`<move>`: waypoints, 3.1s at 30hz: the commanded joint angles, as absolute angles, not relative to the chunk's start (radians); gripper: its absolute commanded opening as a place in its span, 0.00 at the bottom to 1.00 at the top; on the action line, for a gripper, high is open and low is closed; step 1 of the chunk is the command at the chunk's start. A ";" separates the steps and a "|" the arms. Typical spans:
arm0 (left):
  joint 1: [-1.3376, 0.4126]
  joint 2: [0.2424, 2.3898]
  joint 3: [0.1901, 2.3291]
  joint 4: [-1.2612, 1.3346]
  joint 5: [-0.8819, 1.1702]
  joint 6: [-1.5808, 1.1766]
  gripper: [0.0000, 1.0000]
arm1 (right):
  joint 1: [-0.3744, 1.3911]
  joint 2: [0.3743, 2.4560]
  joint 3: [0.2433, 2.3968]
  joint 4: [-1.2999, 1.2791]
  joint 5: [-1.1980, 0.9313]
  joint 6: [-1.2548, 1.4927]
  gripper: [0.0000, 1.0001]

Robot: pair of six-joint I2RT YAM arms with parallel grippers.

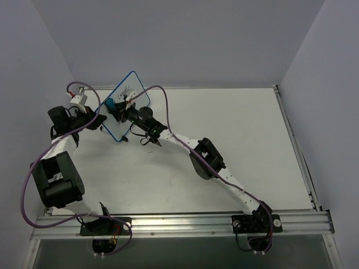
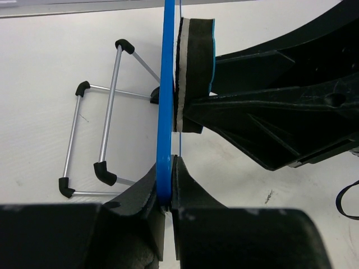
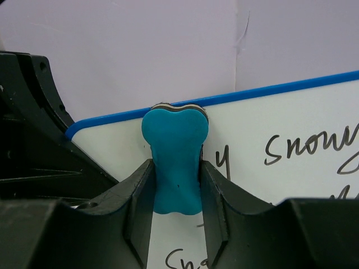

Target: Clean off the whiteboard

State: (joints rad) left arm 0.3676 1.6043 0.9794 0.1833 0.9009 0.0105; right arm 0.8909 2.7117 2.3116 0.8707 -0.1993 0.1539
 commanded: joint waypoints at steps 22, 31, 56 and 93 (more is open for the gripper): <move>0.350 1.611 0.887 -0.069 0.801 0.084 0.02 | 0.894 2.766 2.422 0.762 -0.239 0.161 0.00; 0.342 1.614 0.890 -0.074 0.811 0.098 0.02 | 0.779 2.888 2.576 0.726 -0.314 0.270 0.00; 0.331 1.606 0.966 -0.244 0.796 0.127 0.02 | 0.893 2.677 2.172 1.000 -0.463 0.431 0.00; 0.347 1.637 1.160 -0.610 0.719 0.110 0.02 | 0.695 2.385 1.692 1.264 -0.351 0.512 0.00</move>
State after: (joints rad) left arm 0.3595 1.6344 1.2079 -0.4107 0.7444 0.1032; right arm 0.6952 2.4878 1.7107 1.1381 -0.3458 0.5205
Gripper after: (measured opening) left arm 0.127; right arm 0.303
